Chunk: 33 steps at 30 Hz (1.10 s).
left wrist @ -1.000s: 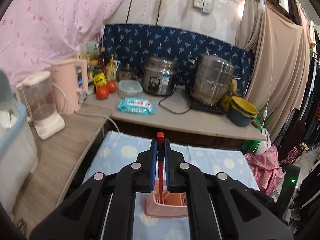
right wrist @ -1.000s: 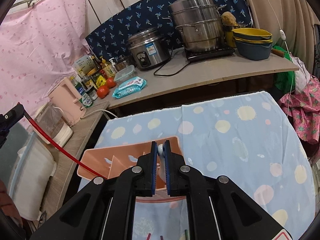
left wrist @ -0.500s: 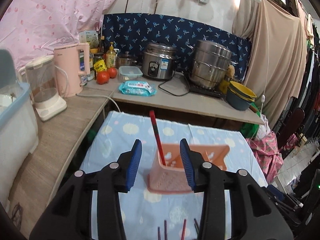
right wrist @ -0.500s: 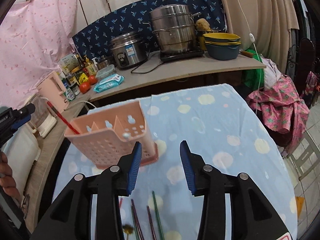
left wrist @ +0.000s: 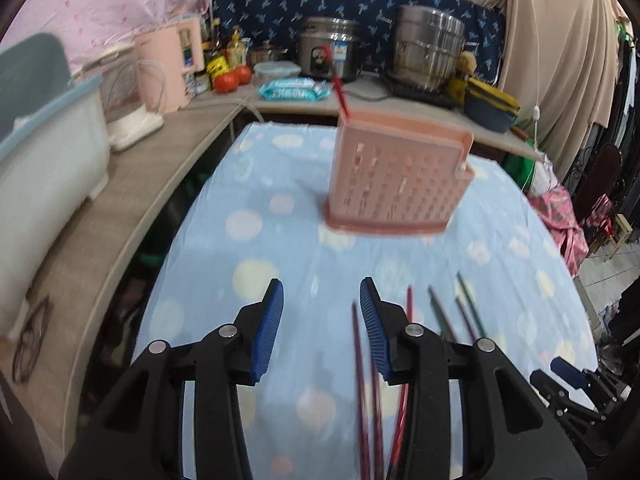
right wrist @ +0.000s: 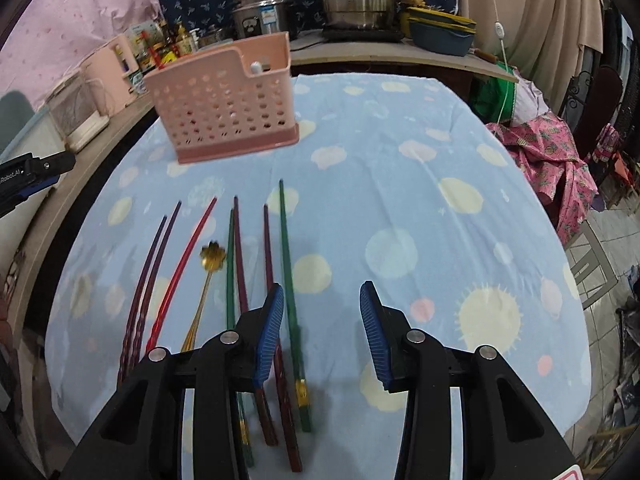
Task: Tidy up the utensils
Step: 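Move both open tools back down to the remaining utensils, then grasp a dark-red chopstick with the left tool while the right grasps a green chopstick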
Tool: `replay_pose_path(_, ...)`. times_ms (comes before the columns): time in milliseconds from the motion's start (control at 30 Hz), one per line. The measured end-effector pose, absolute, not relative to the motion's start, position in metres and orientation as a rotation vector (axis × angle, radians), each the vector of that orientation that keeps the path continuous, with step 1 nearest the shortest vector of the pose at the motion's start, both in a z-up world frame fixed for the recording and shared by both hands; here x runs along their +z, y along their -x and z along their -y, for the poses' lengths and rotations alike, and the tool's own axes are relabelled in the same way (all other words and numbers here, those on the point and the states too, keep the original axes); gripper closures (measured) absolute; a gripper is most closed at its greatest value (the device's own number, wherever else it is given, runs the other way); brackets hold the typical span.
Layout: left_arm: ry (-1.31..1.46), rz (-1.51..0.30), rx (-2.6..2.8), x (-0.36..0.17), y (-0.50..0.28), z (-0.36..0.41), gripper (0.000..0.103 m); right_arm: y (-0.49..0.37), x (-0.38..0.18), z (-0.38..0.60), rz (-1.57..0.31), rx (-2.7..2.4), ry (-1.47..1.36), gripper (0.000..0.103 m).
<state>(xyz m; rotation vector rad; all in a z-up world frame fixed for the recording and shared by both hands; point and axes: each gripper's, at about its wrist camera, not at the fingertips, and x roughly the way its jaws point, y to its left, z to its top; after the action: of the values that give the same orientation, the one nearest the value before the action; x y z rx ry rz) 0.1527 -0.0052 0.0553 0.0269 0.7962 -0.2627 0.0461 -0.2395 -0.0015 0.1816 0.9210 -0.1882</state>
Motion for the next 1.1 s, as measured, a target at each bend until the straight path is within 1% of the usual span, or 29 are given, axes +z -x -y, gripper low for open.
replay_pose_path(100,-0.008,-0.865,-0.227,0.032,-0.13,-0.006,0.065,-0.037,-0.009,0.233,-0.933,-0.161,-0.149,0.068)
replay_pose_path(167,0.0,-0.898,-0.201,0.02,-0.117,-0.011,0.065,-0.031,-0.013,0.233,-0.944,-0.142,-0.156,0.073)
replay_pose_path(233,0.014,-0.934,-0.191,0.009,-0.106,-0.014,0.065,-0.029,-0.014,0.231,-0.955,-0.131,-0.146,0.076)
replay_pose_path(400,0.005,-0.992,-0.194,-0.01,-0.083,-0.01,0.065,-0.024,-0.022,0.23,-0.98,-0.105,-0.136,0.077)
replay_pose_path(700,-0.025,-1.038,-0.22,-0.023,-0.072,-0.007,0.065,-0.018,-0.034,0.221,-1.005,-0.118,-0.155,0.081)
replay_pose_path(967,-0.03,-1.04,-0.254,-0.024,-0.066,-0.004,0.065,-0.008,-0.039,0.225,-1.009,-0.147,-0.187,0.088)
replay_pose_path(1100,-0.036,-1.046,-0.264,-0.026,-0.062,-0.002,0.065,-0.008,-0.044,0.227,-1.022,-0.149,-0.192,0.089)
